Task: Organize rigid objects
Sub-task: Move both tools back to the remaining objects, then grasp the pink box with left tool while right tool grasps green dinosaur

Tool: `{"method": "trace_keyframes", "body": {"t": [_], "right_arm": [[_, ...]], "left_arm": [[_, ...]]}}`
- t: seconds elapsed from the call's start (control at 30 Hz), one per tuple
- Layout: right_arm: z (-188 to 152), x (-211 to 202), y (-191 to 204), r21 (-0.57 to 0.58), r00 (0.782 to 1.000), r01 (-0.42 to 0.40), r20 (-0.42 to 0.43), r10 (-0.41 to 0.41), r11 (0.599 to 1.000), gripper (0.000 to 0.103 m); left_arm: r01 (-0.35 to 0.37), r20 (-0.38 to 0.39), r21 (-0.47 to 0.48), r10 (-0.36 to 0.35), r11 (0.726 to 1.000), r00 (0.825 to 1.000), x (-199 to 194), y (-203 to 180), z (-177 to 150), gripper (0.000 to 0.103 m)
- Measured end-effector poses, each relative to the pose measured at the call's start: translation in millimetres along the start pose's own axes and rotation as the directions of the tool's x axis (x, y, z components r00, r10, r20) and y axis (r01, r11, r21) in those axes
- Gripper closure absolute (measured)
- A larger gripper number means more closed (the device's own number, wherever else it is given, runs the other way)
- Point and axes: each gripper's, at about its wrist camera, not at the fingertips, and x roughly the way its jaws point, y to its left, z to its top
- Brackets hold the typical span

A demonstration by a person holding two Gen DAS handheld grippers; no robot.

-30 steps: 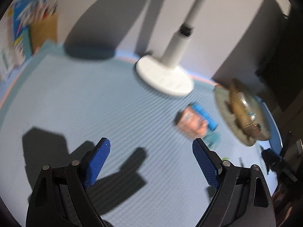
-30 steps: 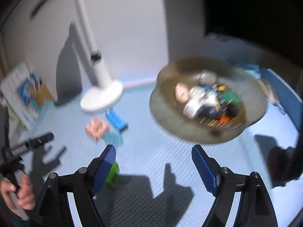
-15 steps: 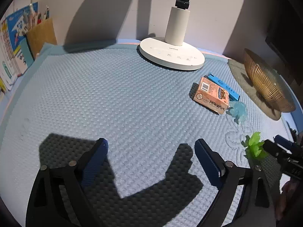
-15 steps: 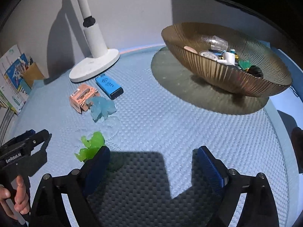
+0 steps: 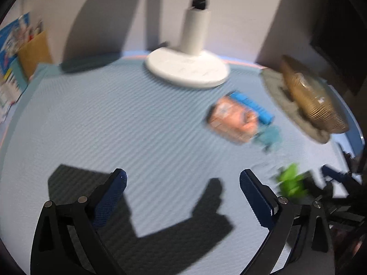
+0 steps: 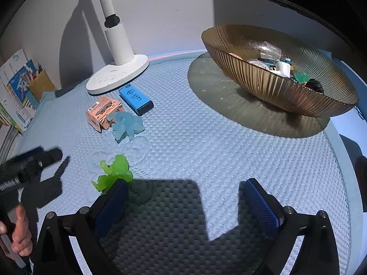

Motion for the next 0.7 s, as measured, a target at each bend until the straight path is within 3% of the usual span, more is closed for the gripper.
{"method": "trace_keyframes", "body": {"t": [0.1,0.27,0.33,0.43,0.6,0.7], "right_arm": [[0.6,0.1,-0.5,0.005,1.0,-0.005,0.002,0.005,1.0,0.001],[-1.2,-2.3,-2.9,0.019,1.0,-0.021,0.007,0.021,1.0,0.001],[-1.4,-2.8,-3.8,0.024,1.0,-0.028,0.009,0.028,0.999,0.001],[-1.8,-3.6,-5.9,0.03,0.999,-0.042,0.01,0.041,0.999,0.0],[-2.5,-4.7,-6.2,0.039,0.998,-0.055,0.015,0.054,0.998,0.0],[-1.9,-5.2,-6.8,0.044,0.998,-0.066,0.019,0.065,0.997,0.0]], "left_arm": [[0.01,0.002,0.083,-0.01,0.996,1.0,7.7,-27.3,20.3,0.004],[-0.051,-0.069,0.2,0.066,0.978,0.995,50.9,-53.8,35.3,0.004],[-0.063,-0.076,0.179,0.078,0.982,0.994,56.2,-50.6,37.9,0.005],[-0.067,-0.057,0.074,0.071,0.995,0.996,49.0,-20.2,41.8,0.005],[-0.173,-0.054,-0.031,0.171,0.984,0.984,36.4,39.6,36.6,0.005],[-0.102,-0.037,-0.056,0.1,0.993,0.994,27.4,52.5,39.0,0.005]]}}
